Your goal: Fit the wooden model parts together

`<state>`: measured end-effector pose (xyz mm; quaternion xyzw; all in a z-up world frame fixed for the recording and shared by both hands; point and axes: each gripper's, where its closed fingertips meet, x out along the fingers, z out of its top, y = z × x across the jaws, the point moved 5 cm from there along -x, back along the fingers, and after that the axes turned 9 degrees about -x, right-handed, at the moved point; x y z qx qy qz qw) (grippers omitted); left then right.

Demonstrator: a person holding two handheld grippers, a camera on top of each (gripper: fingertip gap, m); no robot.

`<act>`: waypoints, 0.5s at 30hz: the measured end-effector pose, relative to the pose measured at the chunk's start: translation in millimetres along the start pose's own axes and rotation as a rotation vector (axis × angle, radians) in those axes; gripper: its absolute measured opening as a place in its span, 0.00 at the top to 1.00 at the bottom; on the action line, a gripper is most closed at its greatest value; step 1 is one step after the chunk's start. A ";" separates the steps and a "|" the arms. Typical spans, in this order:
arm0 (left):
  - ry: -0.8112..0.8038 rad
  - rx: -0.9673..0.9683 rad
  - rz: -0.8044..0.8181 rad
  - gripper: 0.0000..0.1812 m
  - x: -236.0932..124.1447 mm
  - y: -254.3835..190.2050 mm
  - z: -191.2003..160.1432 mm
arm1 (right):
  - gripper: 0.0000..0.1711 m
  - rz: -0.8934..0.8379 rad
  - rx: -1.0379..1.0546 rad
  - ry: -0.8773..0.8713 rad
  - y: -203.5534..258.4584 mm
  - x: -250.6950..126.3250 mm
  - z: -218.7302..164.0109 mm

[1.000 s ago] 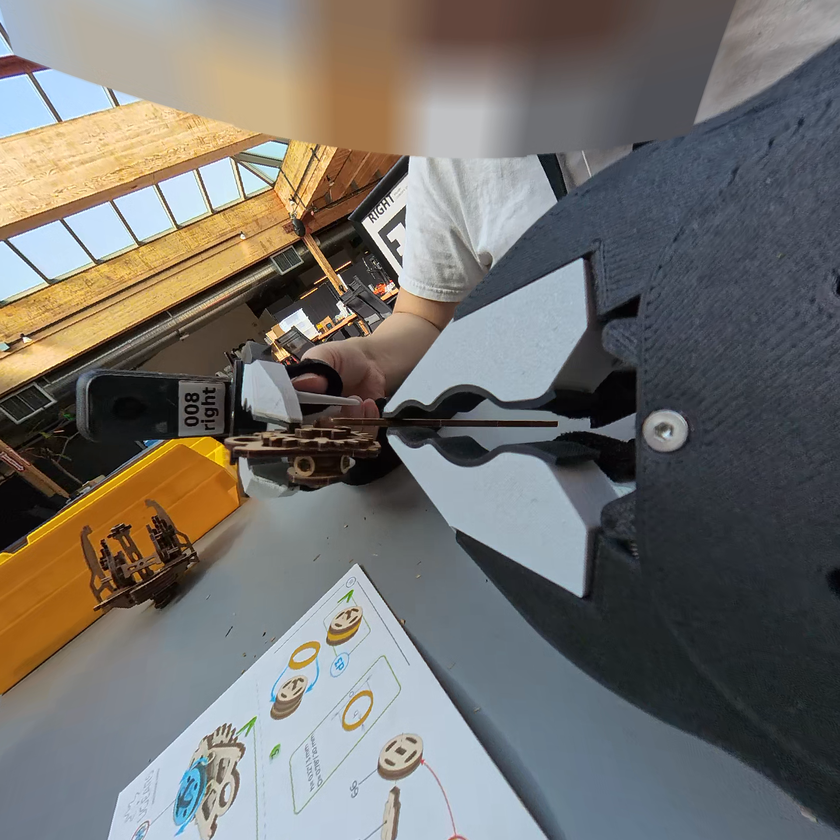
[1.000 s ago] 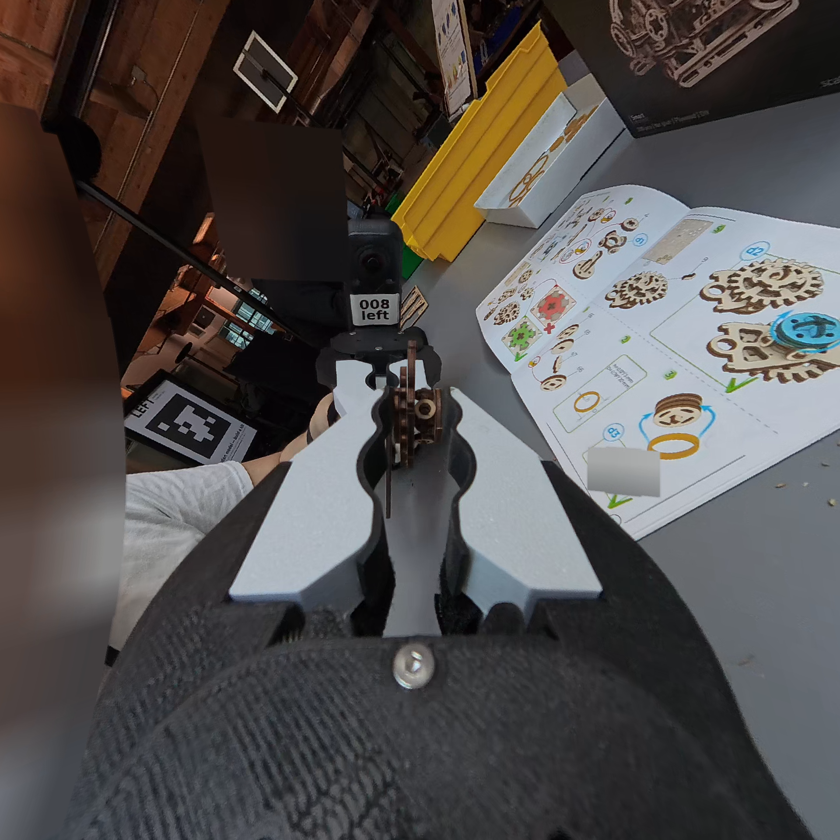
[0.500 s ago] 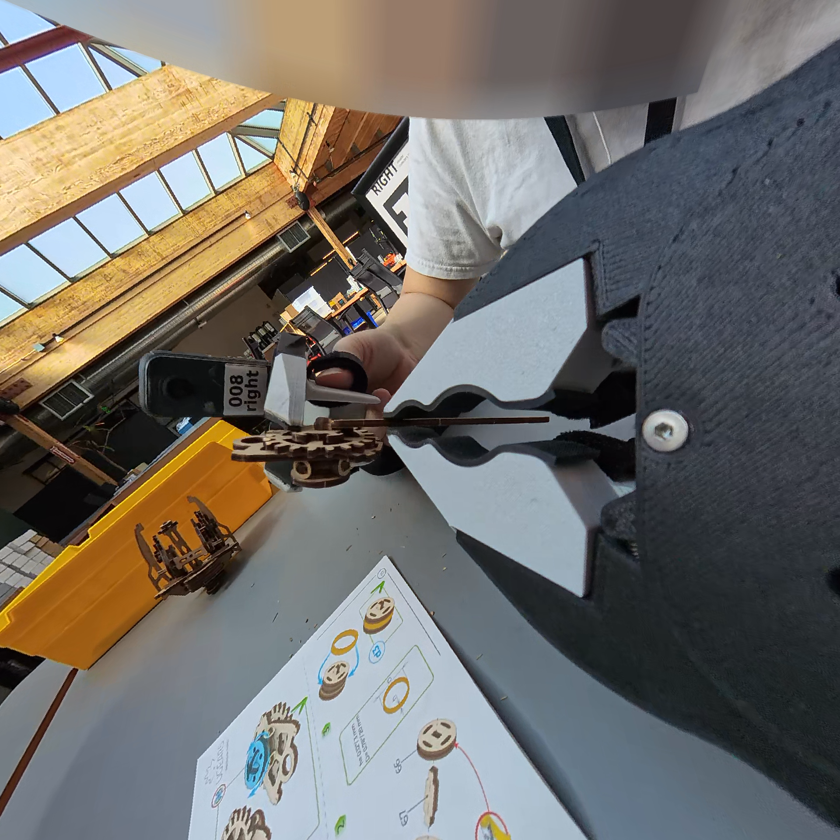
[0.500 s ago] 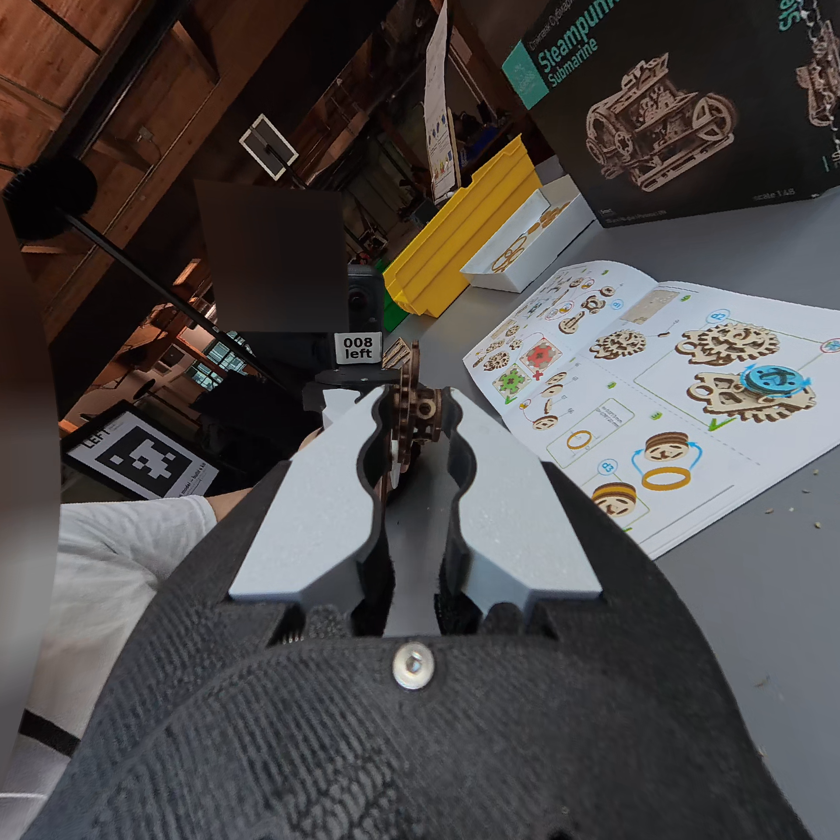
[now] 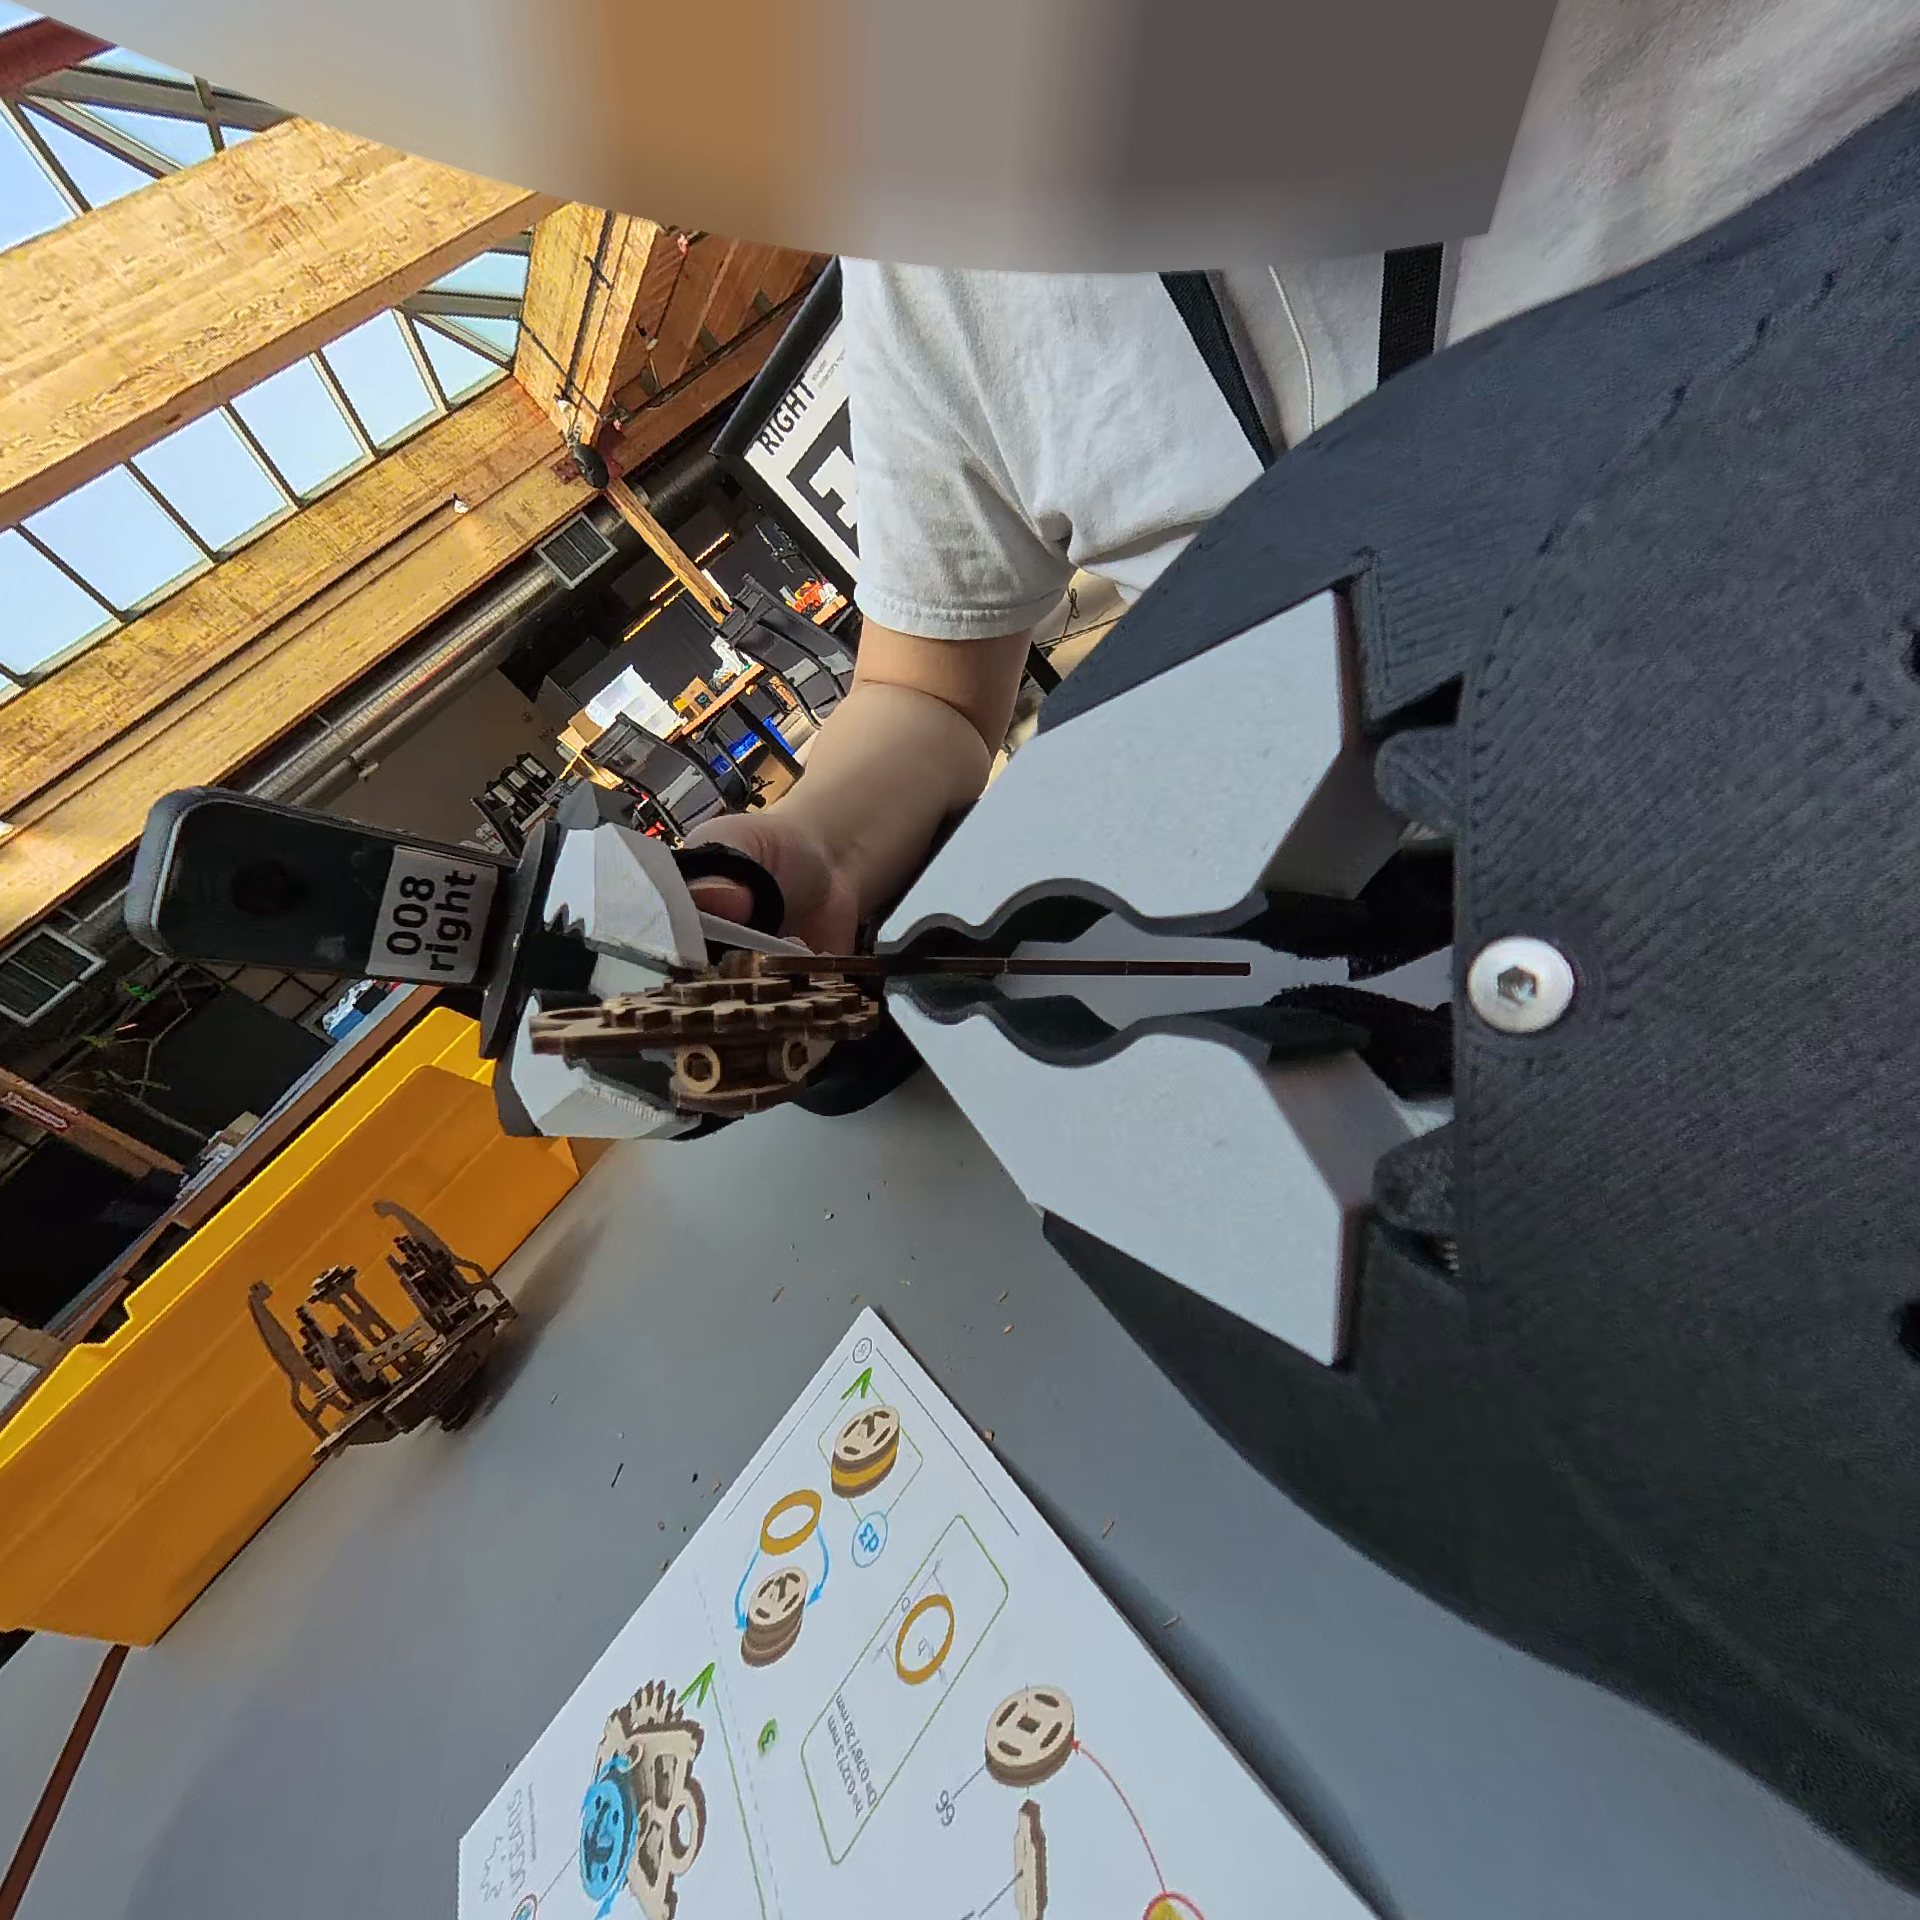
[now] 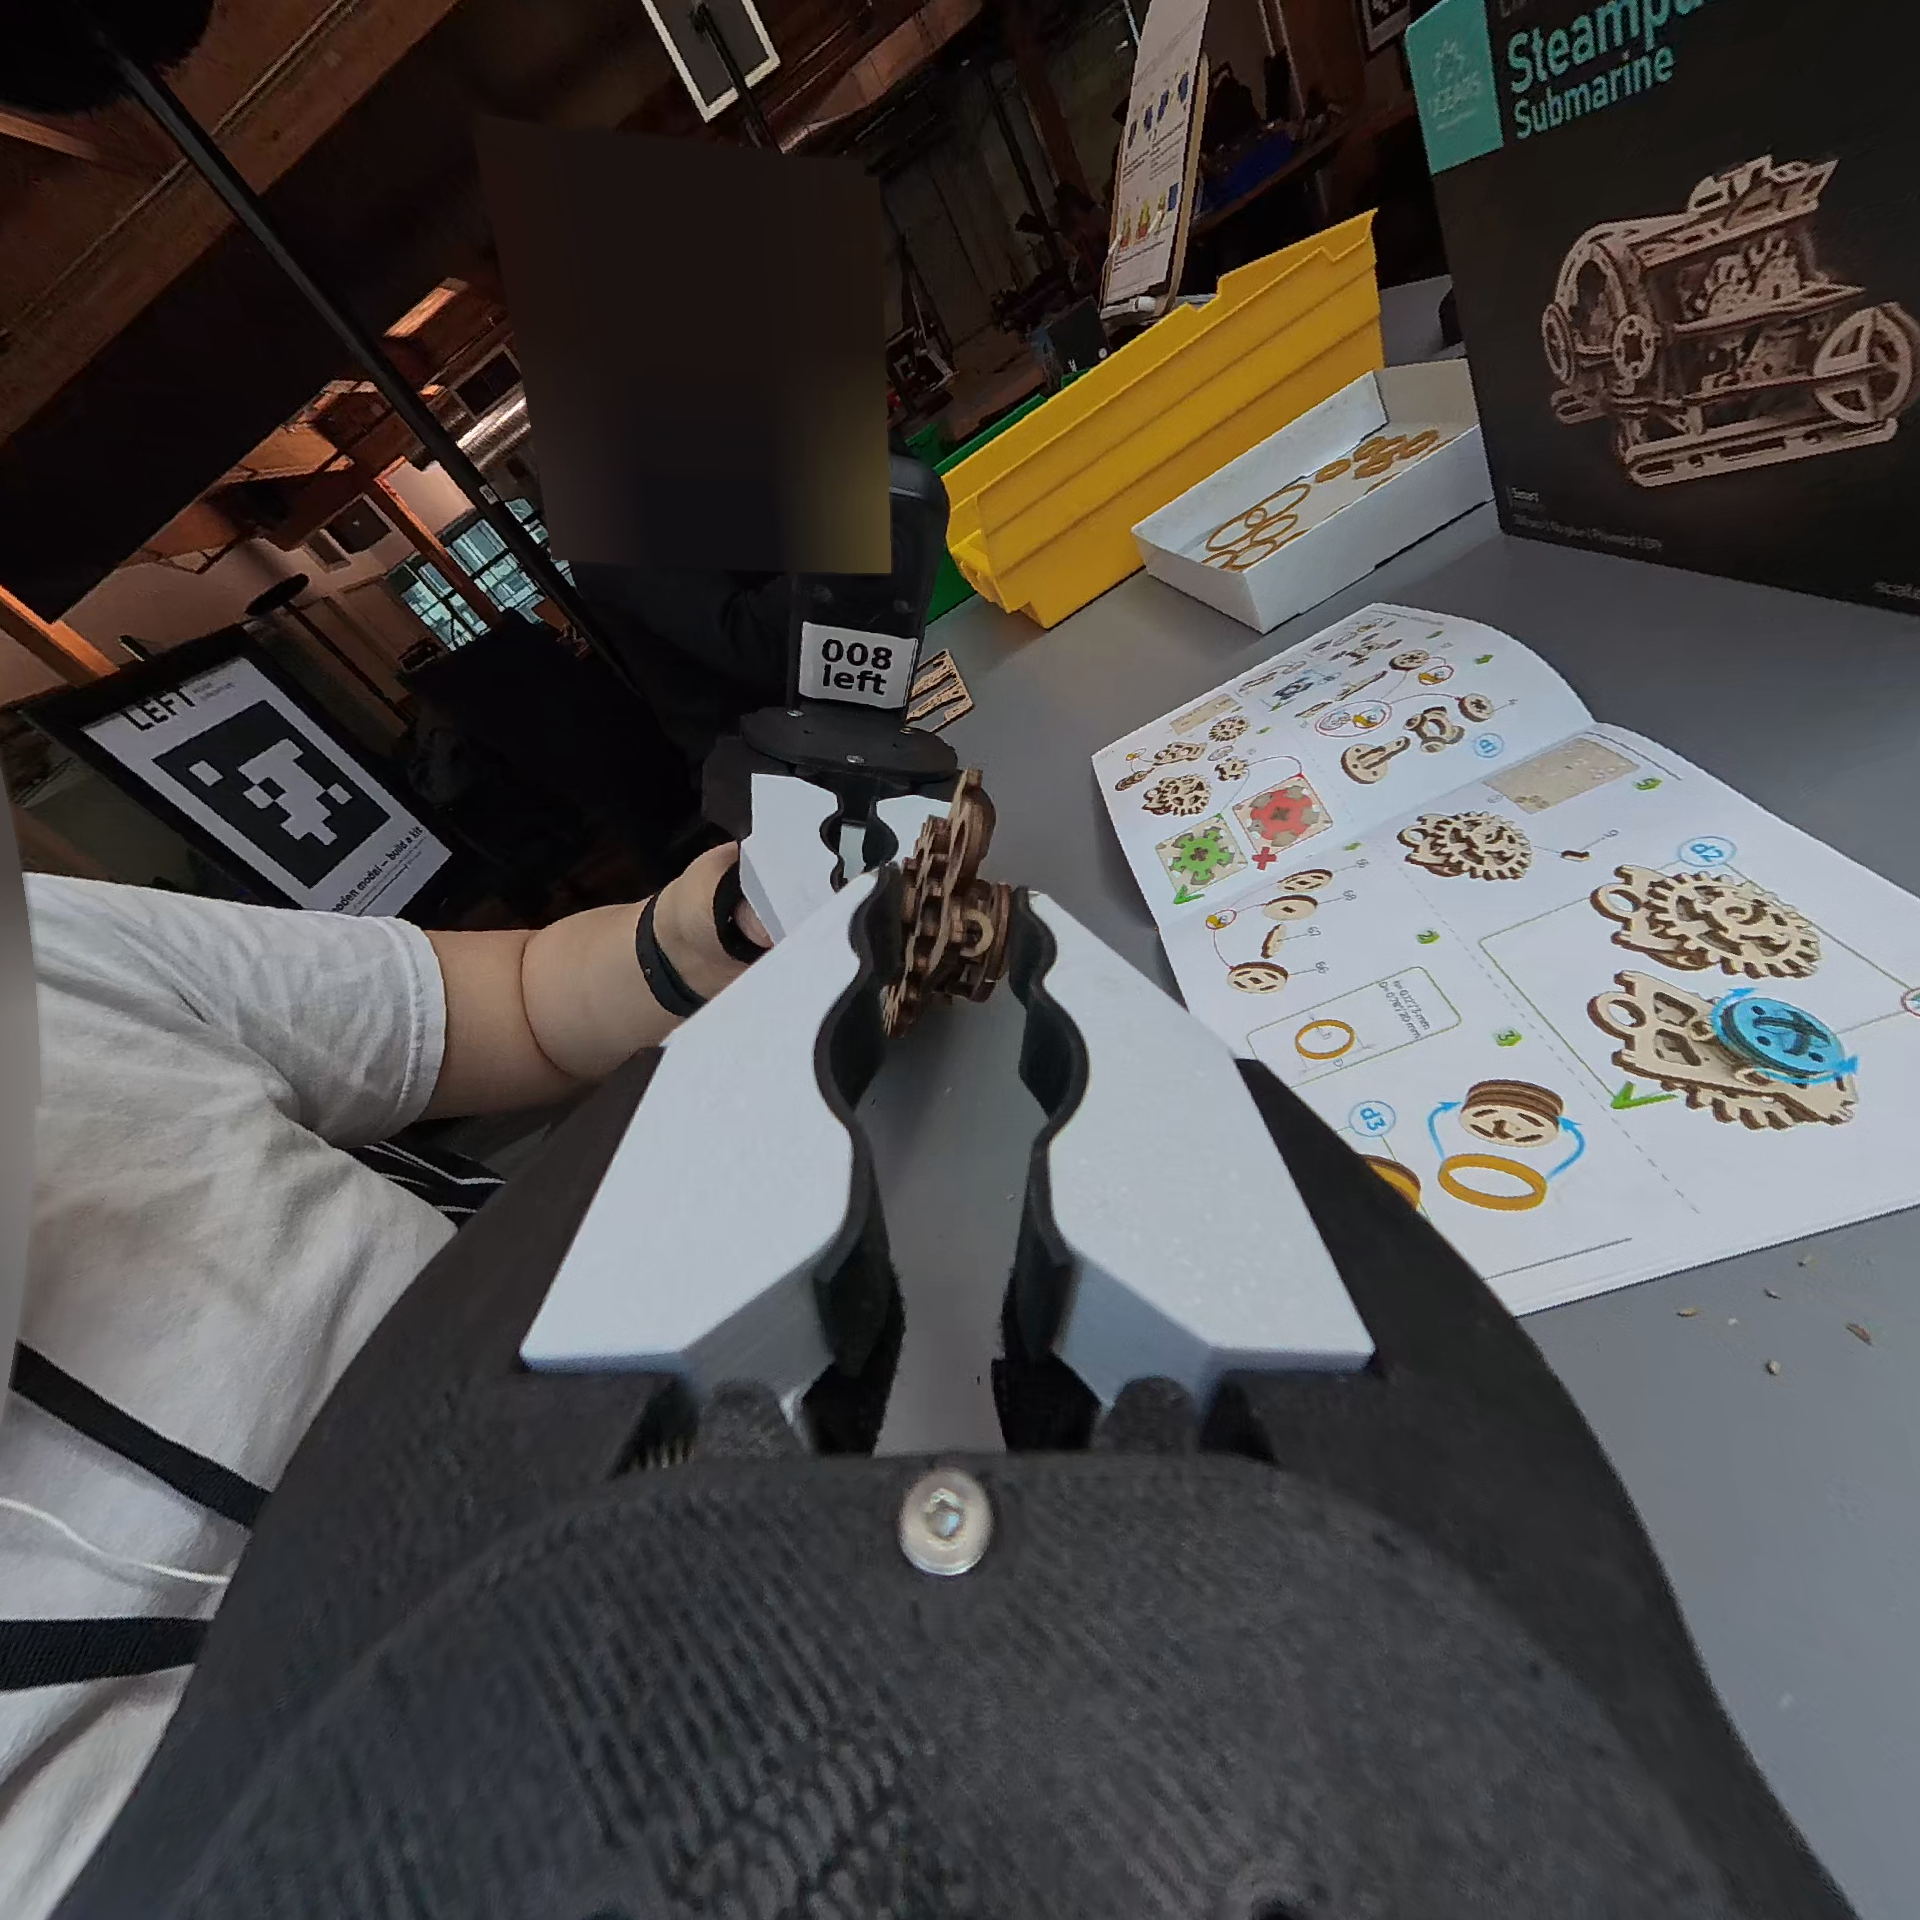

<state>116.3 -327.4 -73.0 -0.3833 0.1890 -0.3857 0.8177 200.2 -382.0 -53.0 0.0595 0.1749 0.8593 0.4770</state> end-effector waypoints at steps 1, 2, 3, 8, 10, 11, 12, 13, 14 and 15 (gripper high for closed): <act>0.007 0.004 -0.001 1.00 -0.1 -0.3 -0.4 | 0.88 0.008 -0.007 0.006 0.5 0.1 -0.2; 0.013 0.008 -0.001 1.00 -0.4 -0.5 -0.8 | 0.88 0.017 -0.008 0.015 0.7 0.0 -0.6; 0.019 0.010 -0.002 1.00 -0.5 -0.8 -1.0 | 0.88 0.026 -0.012 0.022 0.9 -0.2 -0.8; 0.046 0.012 -0.004 1.00 -0.9 -0.7 -2.6 | 0.88 0.048 -0.056 0.070 2.1 -1.8 -1.6; 0.058 0.005 -0.011 1.00 -0.2 -0.5 -3.8 | 0.88 0.046 -0.090 0.084 2.6 -2.4 -1.6; 0.066 -0.001 -0.015 1.00 0.0 -0.3 -4.5 | 0.88 0.050 -0.106 0.094 3.7 -2.4 -1.8; 0.070 -0.001 -0.012 1.00 0.0 0.4 -4.9 | 0.88 0.043 -0.126 0.104 3.6 -2.6 -2.1; 0.077 0.001 -0.009 1.00 0.1 0.9 -5.5 | 0.88 0.036 -0.146 0.111 3.8 -2.8 -2.2; 0.085 0.005 -0.006 1.00 0.3 1.1 -6.3 | 0.88 0.036 -0.162 0.120 4.6 -2.7 -2.5; 0.085 0.014 -0.002 1.00 0.7 0.8 -6.3 | 0.88 0.037 -0.176 0.122 5.1 -2.9 -2.3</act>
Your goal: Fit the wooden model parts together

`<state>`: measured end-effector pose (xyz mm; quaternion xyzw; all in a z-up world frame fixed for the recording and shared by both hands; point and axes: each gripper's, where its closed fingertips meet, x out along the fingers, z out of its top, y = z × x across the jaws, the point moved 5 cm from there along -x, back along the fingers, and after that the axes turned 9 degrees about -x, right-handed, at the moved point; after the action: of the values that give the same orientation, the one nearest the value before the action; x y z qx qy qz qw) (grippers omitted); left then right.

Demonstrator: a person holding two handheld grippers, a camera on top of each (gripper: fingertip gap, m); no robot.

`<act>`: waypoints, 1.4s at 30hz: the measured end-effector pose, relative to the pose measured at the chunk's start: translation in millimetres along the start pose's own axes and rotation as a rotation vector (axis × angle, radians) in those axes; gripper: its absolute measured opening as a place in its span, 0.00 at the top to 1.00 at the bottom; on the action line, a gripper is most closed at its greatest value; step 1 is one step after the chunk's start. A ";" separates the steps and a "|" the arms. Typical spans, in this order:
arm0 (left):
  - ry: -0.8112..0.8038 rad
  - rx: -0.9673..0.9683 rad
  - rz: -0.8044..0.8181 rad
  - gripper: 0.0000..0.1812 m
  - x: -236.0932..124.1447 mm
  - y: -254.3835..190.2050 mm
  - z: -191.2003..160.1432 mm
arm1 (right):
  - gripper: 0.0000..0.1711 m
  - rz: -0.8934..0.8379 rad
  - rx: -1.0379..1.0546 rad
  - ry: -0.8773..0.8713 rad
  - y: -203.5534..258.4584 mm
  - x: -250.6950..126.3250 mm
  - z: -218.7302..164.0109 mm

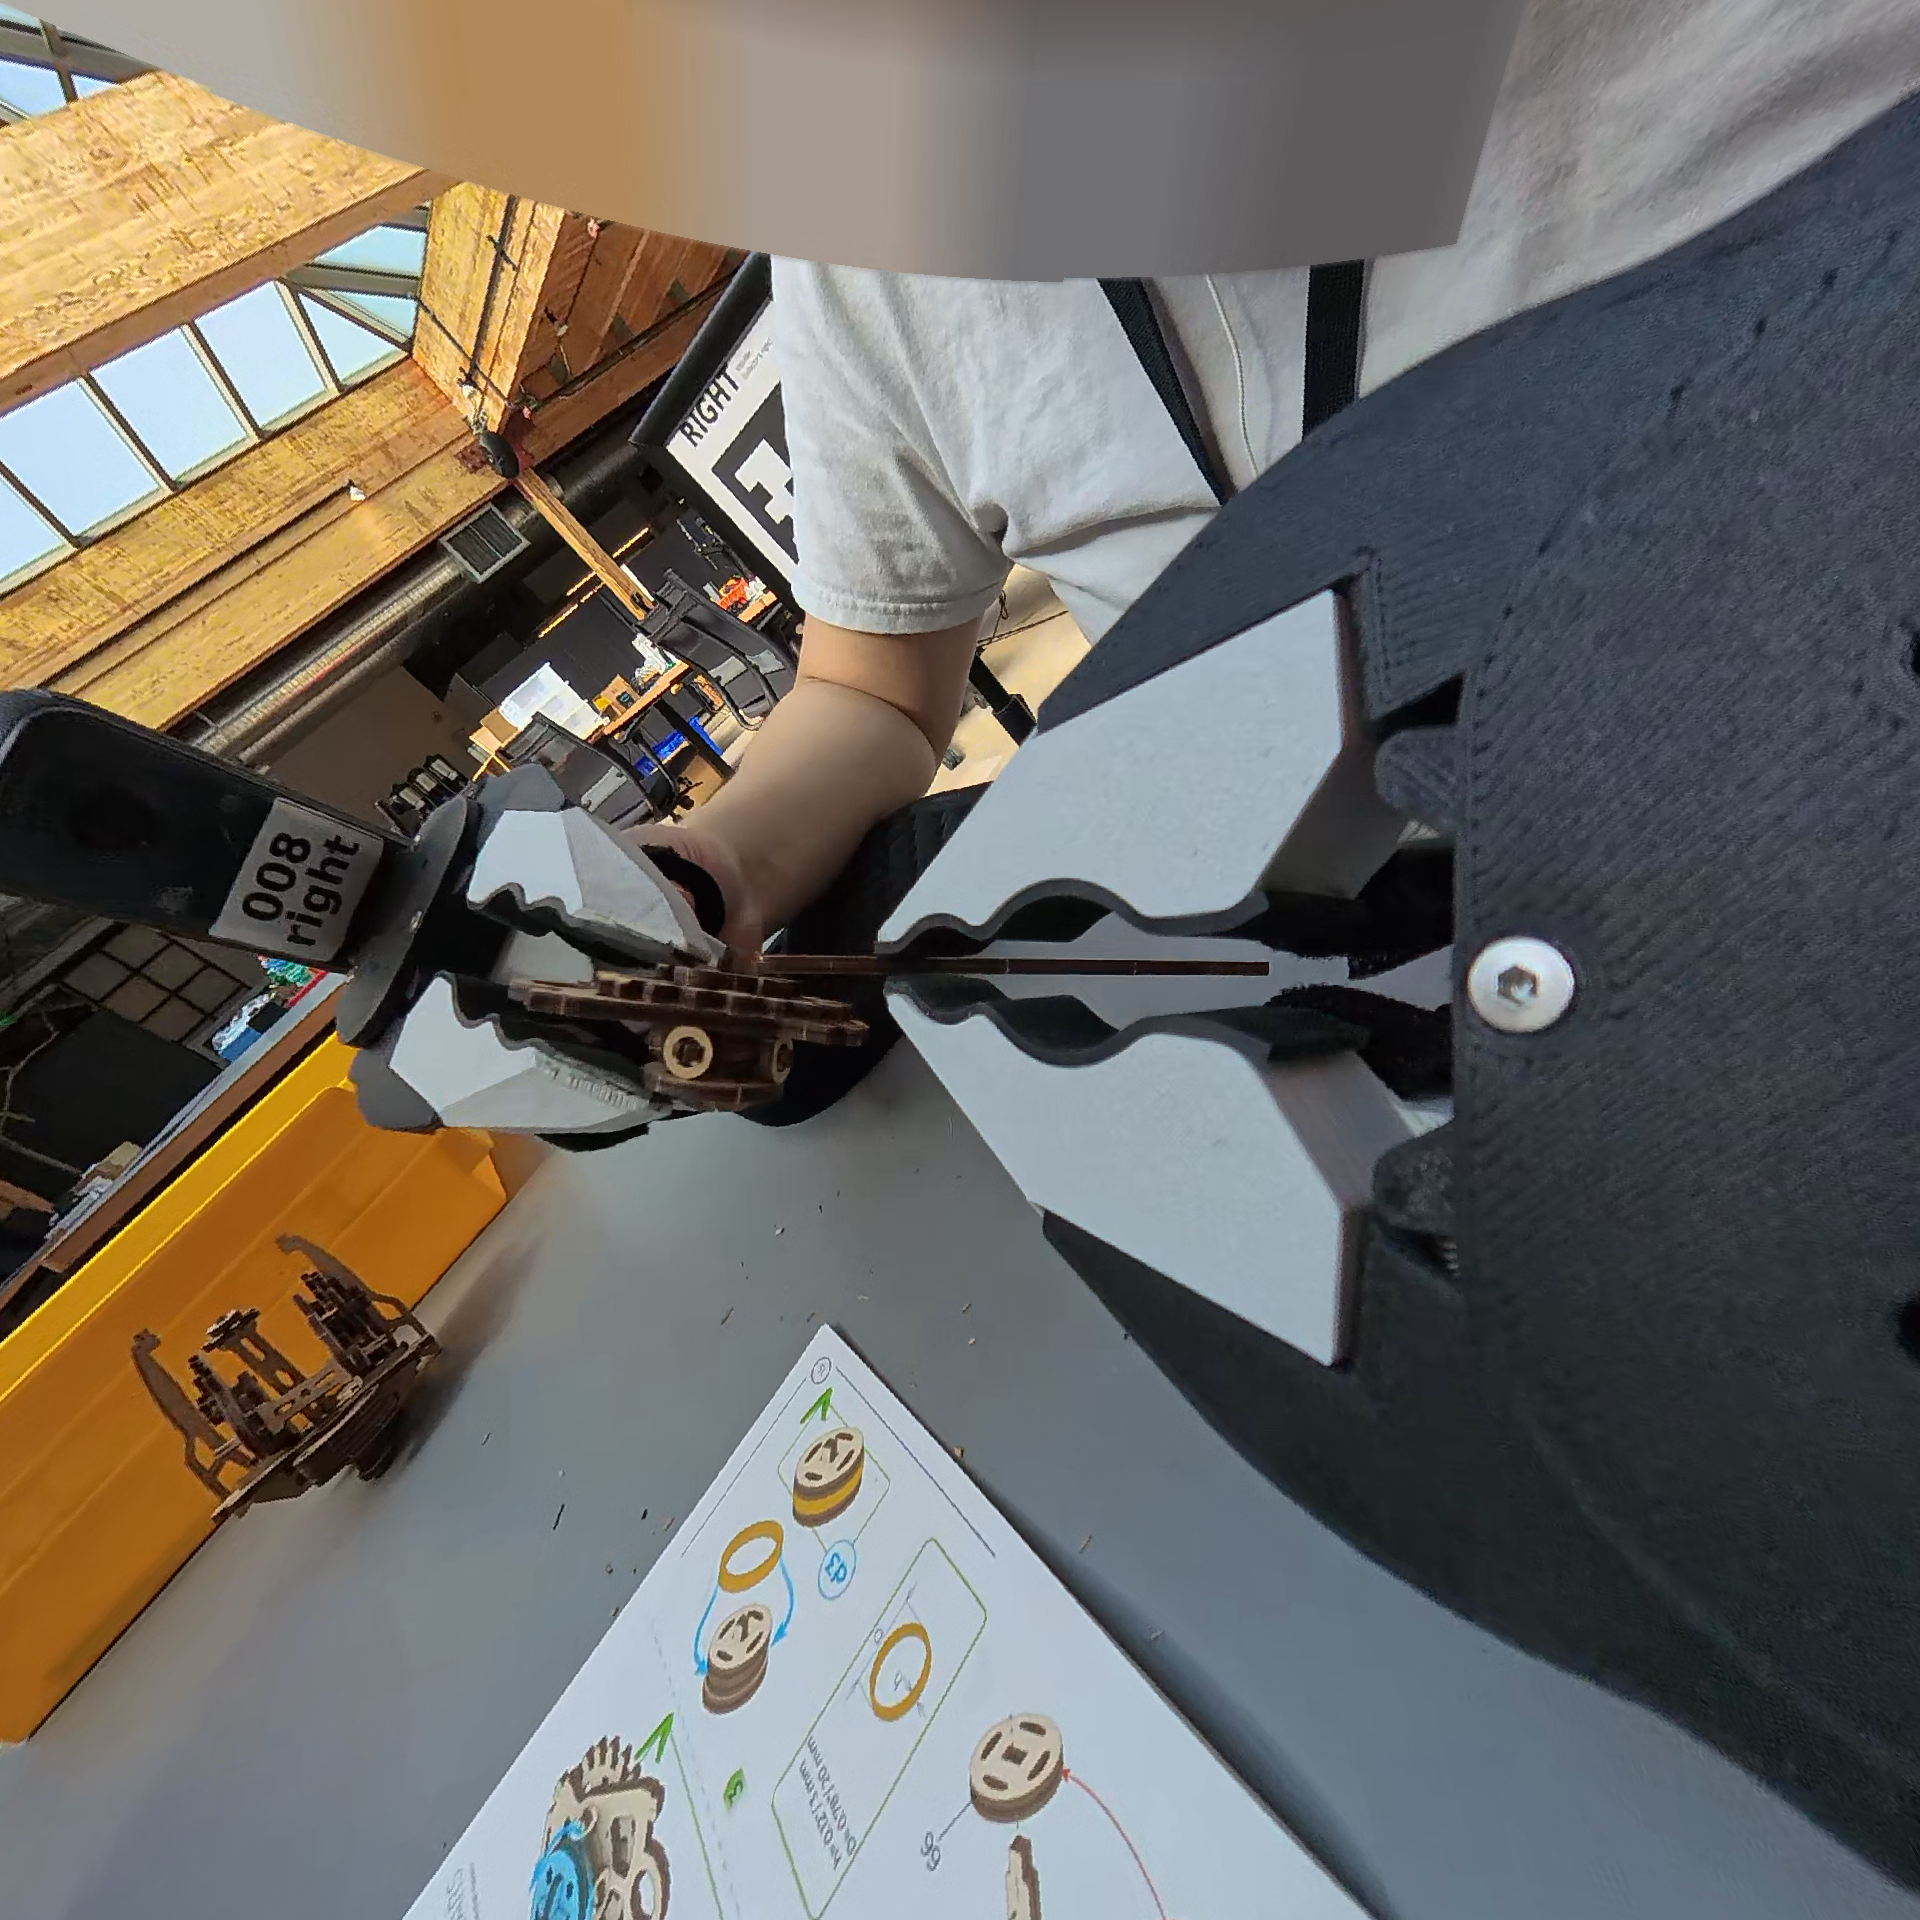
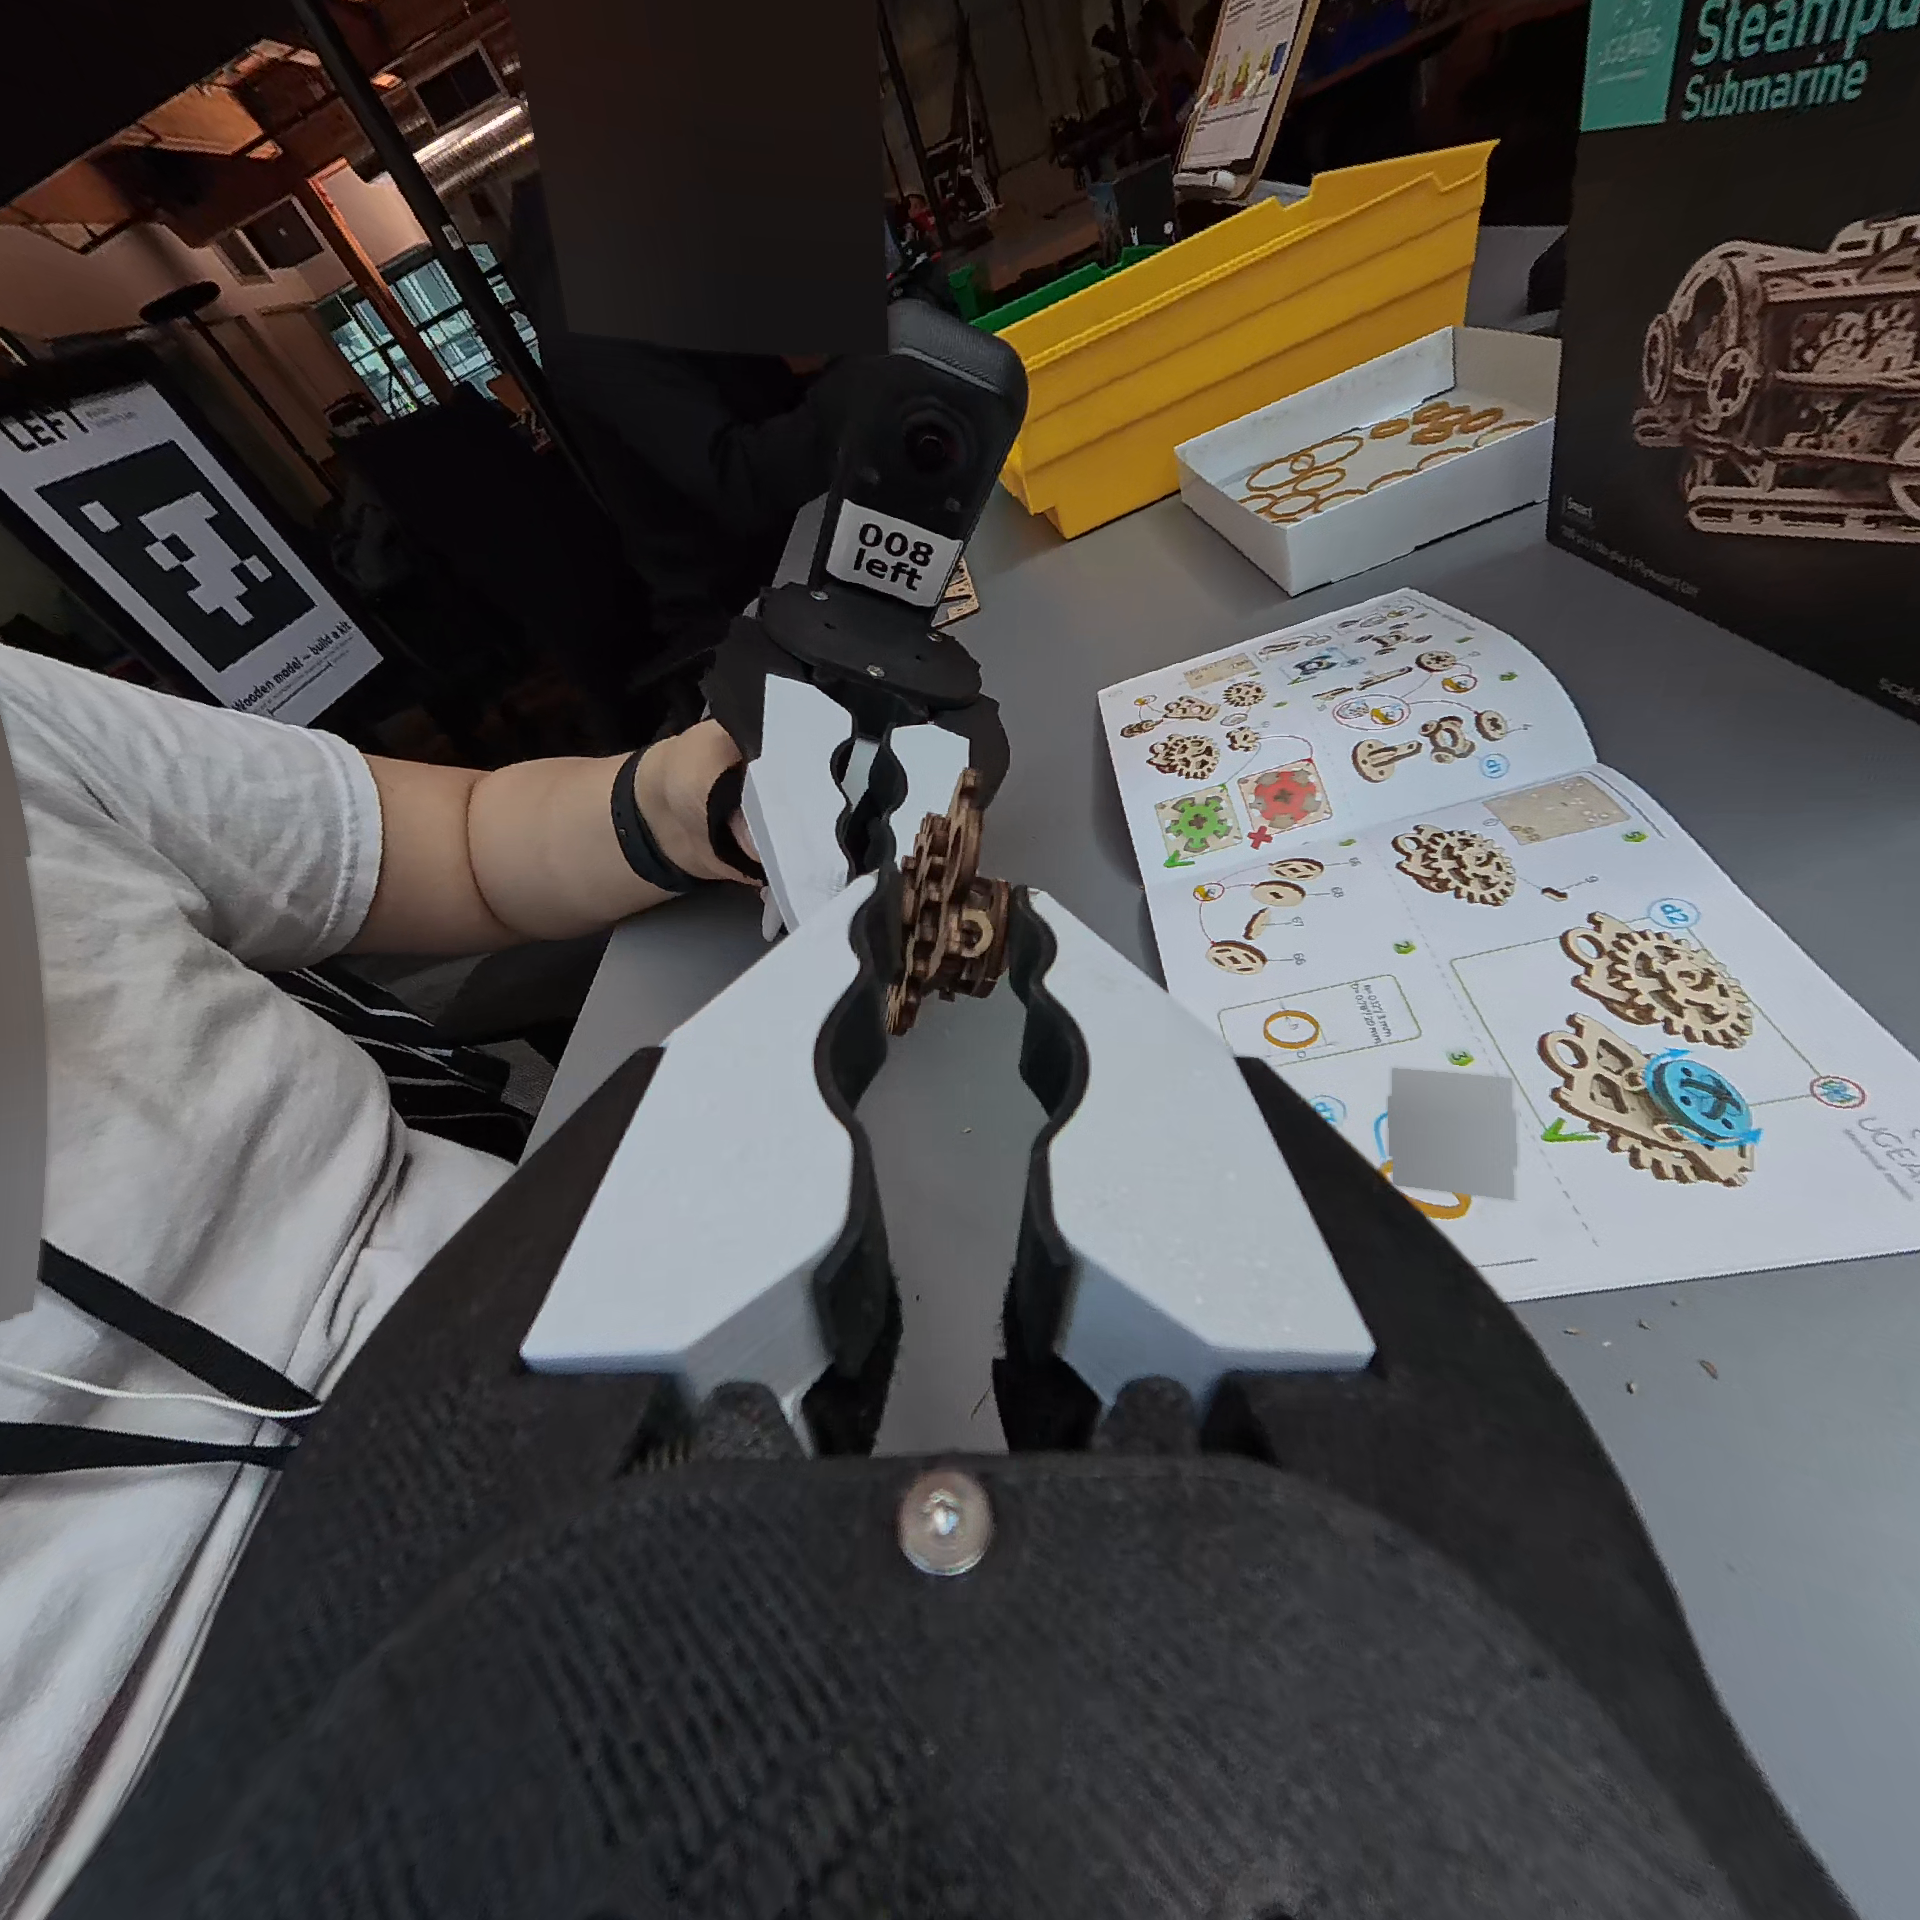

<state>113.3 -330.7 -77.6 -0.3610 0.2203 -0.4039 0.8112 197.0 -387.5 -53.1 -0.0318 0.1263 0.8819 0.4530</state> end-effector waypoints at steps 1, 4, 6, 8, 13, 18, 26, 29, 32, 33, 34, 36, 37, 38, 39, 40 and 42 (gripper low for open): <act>-0.002 0.013 0.000 1.00 0.4 -1.3 0.3 | 0.88 0.005 -0.010 -0.010 0.6 -0.7 1.1; 0.002 0.076 -0.007 1.00 1.3 -8.2 1.4 | 0.88 0.053 0.024 -0.079 2.9 -1.8 5.3; 0.002 0.081 -0.018 1.00 0.7 -10.8 1.7 | 0.88 0.082 0.080 -0.115 4.3 -0.1 6.0; -0.010 0.057 -0.034 1.00 0.3 -11.3 2.4 | 0.88 0.091 0.171 -0.125 2.9 1.2 6.0; -0.033 -0.061 -0.082 1.00 -0.3 -7.5 2.5 | 0.88 0.080 0.337 -0.130 -1.7 3.4 1.6; -0.048 -0.201 -0.151 1.00 0.6 -3.2 0.4 | 0.89 0.083 0.475 -0.133 -5.1 5.0 -4.6; -0.037 -0.227 -0.094 1.00 1.1 5.5 -2.5 | 0.89 0.060 0.557 -0.103 -10.9 5.8 -14.7; -0.025 -0.151 -0.042 1.00 2.2 5.7 -2.7 | 0.89 0.042 0.488 -0.073 -10.7 5.2 -13.6; -0.027 -0.086 -0.025 1.00 2.4 2.7 -1.2 | 0.88 0.029 0.394 -0.066 -8.4 4.0 -8.2; -0.028 -0.064 -0.029 1.00 2.5 0.8 -0.7 | 0.88 0.032 0.348 -0.069 -6.9 3.6 -5.7; -0.030 -0.036 -0.028 1.00 2.9 -1.0 -0.1 | 0.88 0.039 0.304 -0.073 -5.1 3.1 -3.0; -0.031 0.047 0.005 1.00 3.8 -3.0 0.7 | 0.88 0.038 0.217 -0.080 -2.8 1.3 1.0; -0.028 0.099 0.034 1.00 4.4 -3.1 0.7 | 0.88 0.031 0.174 -0.074 -2.0 0.7 1.9; -0.029 0.155 0.062 1.00 4.9 -3.2 0.8 | 0.88 0.023 0.133 -0.067 -1.5 0.1 2.6; -0.034 0.207 0.080 1.00 5.4 -4.3 1.1 | 0.88 0.018 0.095 -0.068 -0.5 -0.5 4.0; -0.042 0.248 0.088 1.00 6.1 -5.8 1.4 | 0.88 0.016 0.063 -0.070 0.9 -1.5 5.8; -0.060 0.304 0.086 1.00 7.8 -8.8 1.9 | 0.88 0.020 0.007 -0.077 4.6 -3.6 10.3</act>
<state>114.7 -339.9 -70.2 -0.2361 0.1474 -0.3865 0.8793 196.1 -390.3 -41.6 0.0049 0.1121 0.8865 0.4489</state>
